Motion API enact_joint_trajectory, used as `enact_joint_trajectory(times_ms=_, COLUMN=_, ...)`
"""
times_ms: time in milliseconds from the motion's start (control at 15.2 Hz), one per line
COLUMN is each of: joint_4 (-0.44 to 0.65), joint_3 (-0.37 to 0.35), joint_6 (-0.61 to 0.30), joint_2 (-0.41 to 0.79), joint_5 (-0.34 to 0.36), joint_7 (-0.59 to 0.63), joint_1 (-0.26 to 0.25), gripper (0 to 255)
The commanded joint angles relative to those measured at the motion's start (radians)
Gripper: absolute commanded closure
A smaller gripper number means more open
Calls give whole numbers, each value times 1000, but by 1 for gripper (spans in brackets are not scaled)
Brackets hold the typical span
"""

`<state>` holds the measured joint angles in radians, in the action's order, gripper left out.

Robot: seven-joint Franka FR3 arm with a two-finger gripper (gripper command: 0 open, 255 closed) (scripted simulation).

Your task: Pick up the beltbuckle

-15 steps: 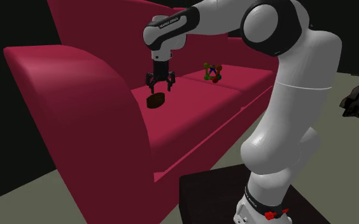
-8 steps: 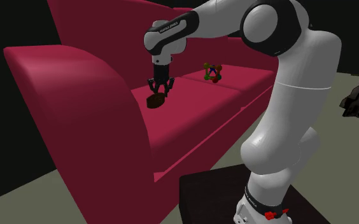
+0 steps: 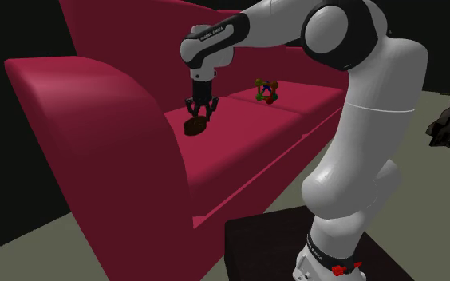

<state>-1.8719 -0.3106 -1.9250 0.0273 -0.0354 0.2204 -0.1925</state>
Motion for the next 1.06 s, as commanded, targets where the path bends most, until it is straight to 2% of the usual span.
enact_joint_trajectory(times_ms=0, joint_4=19, joint_3=0, joint_6=21, joint_2=-2, joint_5=-1, joint_7=0, joint_1=0, gripper=255)
enact_joint_trajectory(times_ms=858, joint_4=192, joint_3=0, joint_6=195, joint_2=-3, joint_5=1, joint_7=6, joint_1=0, gripper=255)
enact_joint_trajectory(times_ms=990, joint_4=195, joint_3=0, joint_6=198, joint_2=-3, joint_5=1, joint_7=6, joint_1=0, gripper=255)
